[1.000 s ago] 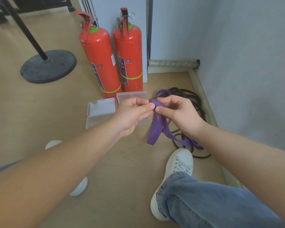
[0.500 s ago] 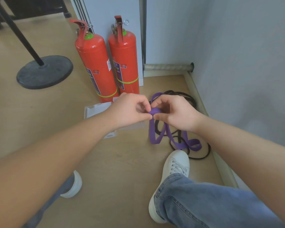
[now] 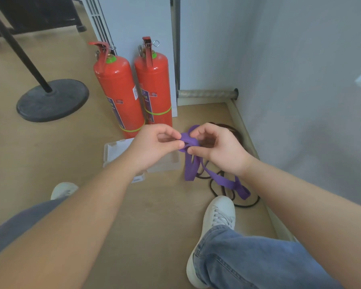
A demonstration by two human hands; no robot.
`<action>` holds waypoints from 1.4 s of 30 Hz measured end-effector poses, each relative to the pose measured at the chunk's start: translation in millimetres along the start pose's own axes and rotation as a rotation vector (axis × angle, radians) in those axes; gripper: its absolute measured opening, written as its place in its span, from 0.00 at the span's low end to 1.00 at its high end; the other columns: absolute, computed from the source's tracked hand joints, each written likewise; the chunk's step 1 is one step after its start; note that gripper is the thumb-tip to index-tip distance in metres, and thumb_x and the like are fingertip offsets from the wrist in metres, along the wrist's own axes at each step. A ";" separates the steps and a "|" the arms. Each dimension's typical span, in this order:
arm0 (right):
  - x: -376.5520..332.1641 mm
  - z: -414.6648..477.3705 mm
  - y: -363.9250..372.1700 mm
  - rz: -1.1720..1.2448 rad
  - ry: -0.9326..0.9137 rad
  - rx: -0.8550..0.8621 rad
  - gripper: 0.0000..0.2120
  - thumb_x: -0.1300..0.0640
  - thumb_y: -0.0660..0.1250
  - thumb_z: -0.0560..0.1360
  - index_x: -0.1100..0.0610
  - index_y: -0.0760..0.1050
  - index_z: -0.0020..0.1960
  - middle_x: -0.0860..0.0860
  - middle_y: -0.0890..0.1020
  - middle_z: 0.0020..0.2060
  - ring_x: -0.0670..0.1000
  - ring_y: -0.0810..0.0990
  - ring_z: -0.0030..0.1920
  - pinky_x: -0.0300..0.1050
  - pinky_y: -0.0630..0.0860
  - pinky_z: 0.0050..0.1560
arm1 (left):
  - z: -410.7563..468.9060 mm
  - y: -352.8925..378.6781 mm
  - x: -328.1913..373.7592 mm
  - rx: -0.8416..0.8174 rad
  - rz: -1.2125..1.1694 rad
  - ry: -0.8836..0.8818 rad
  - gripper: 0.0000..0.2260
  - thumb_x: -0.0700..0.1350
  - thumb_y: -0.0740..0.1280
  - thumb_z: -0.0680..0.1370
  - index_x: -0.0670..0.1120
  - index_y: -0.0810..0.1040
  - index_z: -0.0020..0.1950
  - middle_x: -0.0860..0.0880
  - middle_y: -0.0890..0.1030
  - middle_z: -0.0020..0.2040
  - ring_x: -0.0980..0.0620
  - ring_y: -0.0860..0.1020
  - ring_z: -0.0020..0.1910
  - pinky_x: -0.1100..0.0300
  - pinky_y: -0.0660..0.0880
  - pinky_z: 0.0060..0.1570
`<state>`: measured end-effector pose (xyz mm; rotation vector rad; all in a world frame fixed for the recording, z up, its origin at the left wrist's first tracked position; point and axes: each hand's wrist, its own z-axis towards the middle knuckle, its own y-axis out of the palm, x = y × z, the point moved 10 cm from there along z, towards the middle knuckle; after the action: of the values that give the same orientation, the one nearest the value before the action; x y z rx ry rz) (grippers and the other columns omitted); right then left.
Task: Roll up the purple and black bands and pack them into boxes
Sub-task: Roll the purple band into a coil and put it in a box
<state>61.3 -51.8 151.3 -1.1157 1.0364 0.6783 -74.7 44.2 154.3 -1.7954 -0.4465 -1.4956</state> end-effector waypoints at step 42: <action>21.0 0.0 15.9 -0.128 0.110 0.052 0.12 0.56 0.80 0.70 0.54 0.83 0.51 0.46 0.86 0.46 0.49 0.85 0.48 0.51 0.81 0.56 | -26.0 44.9 -60.0 0.047 -0.554 -0.356 0.16 0.39 0.69 0.80 0.42 0.72 0.67 0.39 0.83 0.55 0.45 0.86 0.51 0.56 0.83 0.48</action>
<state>55.9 -47.6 125.8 -1.1732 1.0597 0.4897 -77.6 7.0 84.2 -2.0033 -1.2272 -1.4895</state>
